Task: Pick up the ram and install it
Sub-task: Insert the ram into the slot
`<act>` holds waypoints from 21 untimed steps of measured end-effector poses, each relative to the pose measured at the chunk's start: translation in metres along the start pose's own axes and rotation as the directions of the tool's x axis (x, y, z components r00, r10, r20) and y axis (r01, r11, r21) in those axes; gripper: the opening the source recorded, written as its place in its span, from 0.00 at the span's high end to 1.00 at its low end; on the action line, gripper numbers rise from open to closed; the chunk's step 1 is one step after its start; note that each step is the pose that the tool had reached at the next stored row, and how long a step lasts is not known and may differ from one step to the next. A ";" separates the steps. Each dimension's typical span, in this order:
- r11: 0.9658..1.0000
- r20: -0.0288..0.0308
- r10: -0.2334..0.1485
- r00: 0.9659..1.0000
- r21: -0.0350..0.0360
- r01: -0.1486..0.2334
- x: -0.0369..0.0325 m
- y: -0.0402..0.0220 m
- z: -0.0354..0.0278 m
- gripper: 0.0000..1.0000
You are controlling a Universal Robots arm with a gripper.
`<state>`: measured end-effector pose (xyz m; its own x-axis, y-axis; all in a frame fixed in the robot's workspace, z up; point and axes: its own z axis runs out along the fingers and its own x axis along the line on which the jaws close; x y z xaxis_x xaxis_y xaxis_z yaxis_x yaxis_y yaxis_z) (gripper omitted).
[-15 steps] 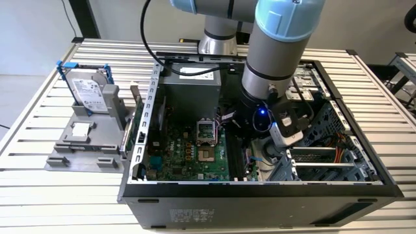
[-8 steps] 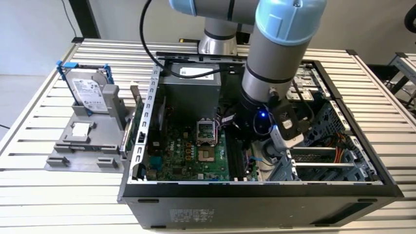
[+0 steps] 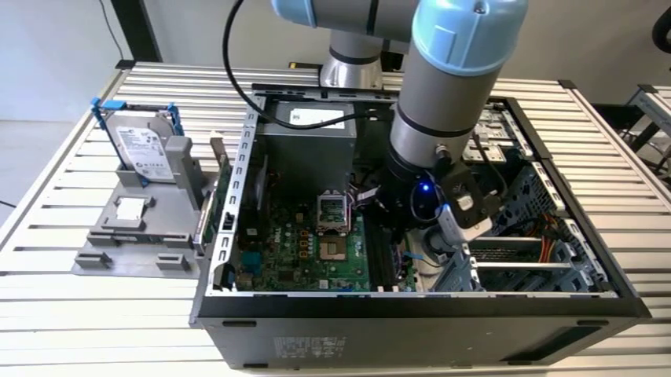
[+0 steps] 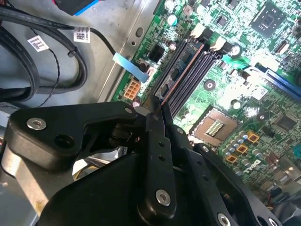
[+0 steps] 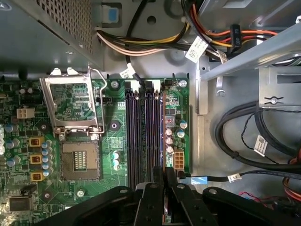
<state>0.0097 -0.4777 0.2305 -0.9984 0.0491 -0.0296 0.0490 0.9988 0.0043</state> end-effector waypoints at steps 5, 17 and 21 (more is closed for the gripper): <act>1.000 0.000 0.000 1.000 0.000 0.000 0.0007 -0.0001 0.0017 1.00; 1.000 0.000 0.000 1.000 -0.002 0.000 0.0007 -0.0001 0.0026 1.00; 1.000 0.000 -0.001 1.000 -0.002 0.001 0.0006 -0.0001 -0.0005 1.00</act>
<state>0.0091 -0.4777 0.2309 -0.9984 0.0483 -0.0295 0.0481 0.9988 0.0060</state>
